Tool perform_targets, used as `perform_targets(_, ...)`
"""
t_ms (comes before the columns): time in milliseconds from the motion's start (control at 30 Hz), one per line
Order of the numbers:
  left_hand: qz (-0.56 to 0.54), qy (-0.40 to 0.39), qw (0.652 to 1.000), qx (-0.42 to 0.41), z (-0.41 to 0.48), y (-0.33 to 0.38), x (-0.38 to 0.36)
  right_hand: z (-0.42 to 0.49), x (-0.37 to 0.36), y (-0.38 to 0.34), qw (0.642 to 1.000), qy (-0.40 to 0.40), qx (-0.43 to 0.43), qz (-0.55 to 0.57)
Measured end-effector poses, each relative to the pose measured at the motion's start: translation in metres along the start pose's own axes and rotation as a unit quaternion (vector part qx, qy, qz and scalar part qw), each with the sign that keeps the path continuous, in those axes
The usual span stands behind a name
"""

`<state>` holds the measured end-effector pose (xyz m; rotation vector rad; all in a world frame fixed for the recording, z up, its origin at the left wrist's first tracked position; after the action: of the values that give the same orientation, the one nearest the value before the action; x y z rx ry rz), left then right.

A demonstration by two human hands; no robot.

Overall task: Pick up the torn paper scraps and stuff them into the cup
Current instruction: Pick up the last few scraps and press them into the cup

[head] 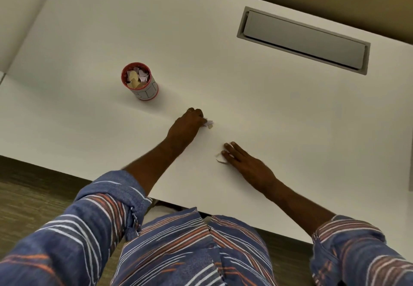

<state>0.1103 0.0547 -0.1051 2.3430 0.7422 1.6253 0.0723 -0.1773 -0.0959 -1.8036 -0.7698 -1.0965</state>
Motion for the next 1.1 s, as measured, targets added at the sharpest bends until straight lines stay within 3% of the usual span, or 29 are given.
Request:
perform_targets(167,-0.043,0.014,0.999,0.024,-0.006,-0.001,0.002,-0.006,0.013,-0.002,0.997,0.074,-0.007,-0.014)
perform_targets(267,-0.106,0.063,0.992,0.014,-0.011,0.002,0.014,0.005,0.016,0.001,0.993,0.106,-0.031,-0.029)
perform_targets(367,-0.191,0.143,0.971,0.015,-0.02,0.001,0.032,0.015,0.018,0.018,0.98,0.127,-0.151,0.035)
perform_targets(567,-0.358,0.217,0.907,0.047,-0.03,-0.01,0.065,0.041,0.072,0.027,0.901,0.295,-0.264,0.175)
perform_targets(700,-0.4,0.257,0.878,0.058,-0.039,-0.023,0.098,0.068,0.103,0.028,0.855,0.29,-0.313,0.295)
perform_targets(867,-0.372,0.268,0.883,0.096,-0.049,-0.063,0.145,0.134,0.143,-0.01,0.782,0.252,-0.288,0.491)
perform_targets(967,-0.324,0.287,0.891,0.135,-0.054,-0.096,0.171,0.19,0.167,-0.037,0.796,0.243,-0.255,0.493)
perform_targets(1100,-0.266,0.276,0.904,0.188,-0.054,-0.134,0.193,0.26,0.189,-0.066,0.863,0.227,-0.217,0.397)
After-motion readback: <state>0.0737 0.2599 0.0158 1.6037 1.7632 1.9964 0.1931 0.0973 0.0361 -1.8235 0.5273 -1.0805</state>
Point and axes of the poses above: each hand's wrist, its own z-axis towards the middle knuckle, its own x-axis out of the back of the hand, y = z × x, the point moved 6 cm from there along z, towards the middle knuckle, and after that the axes turned 4 degrees about x, right-handed, at the moved point
